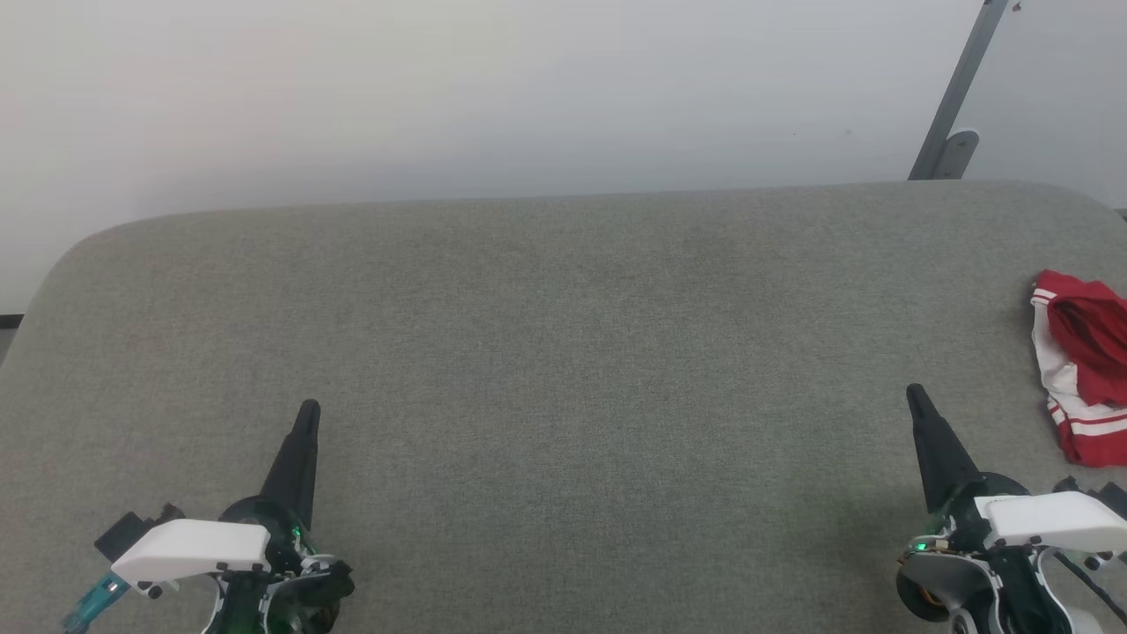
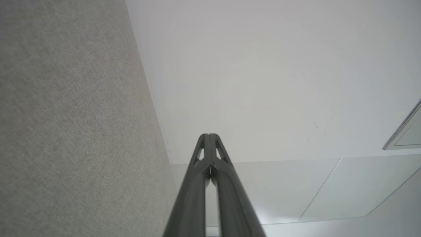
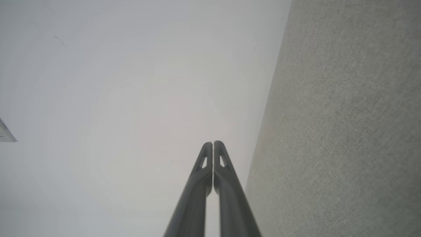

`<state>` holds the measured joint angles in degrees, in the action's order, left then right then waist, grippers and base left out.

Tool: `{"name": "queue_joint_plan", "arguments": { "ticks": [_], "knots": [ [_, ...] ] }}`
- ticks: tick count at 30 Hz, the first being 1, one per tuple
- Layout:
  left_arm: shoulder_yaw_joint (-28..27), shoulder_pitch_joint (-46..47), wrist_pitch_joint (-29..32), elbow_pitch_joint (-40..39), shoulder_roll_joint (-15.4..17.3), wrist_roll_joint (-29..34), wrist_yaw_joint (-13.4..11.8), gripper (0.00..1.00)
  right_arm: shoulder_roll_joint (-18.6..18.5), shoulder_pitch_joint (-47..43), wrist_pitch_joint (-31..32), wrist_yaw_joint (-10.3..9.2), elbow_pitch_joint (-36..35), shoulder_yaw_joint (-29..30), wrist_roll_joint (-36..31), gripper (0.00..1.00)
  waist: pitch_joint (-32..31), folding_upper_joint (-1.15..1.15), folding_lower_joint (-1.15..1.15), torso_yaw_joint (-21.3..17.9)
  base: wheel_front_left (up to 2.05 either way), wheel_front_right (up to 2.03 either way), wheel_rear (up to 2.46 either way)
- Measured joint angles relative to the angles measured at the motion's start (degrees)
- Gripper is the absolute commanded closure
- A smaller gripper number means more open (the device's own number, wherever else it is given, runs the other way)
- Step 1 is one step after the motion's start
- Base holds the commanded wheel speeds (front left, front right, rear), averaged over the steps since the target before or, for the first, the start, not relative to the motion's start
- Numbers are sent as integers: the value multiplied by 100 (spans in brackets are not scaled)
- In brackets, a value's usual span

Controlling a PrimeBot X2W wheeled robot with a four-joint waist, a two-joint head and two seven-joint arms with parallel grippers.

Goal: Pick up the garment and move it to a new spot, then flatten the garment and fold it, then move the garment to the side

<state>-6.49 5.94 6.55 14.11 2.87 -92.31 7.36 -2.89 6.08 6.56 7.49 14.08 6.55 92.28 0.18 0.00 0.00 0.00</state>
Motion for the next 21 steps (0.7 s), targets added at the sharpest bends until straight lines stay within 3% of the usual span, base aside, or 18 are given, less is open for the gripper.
{"name": "queue_joint_plan", "arguments": {
  "ticks": [21],
  "knots": [
    [0, 0, 0, 0, 0, 0, 0, 100, 0, 0, 0, 0, 0, -1, 0, 100, 0, 0, 0, 0, 0, 0, 0]
  ]
}}
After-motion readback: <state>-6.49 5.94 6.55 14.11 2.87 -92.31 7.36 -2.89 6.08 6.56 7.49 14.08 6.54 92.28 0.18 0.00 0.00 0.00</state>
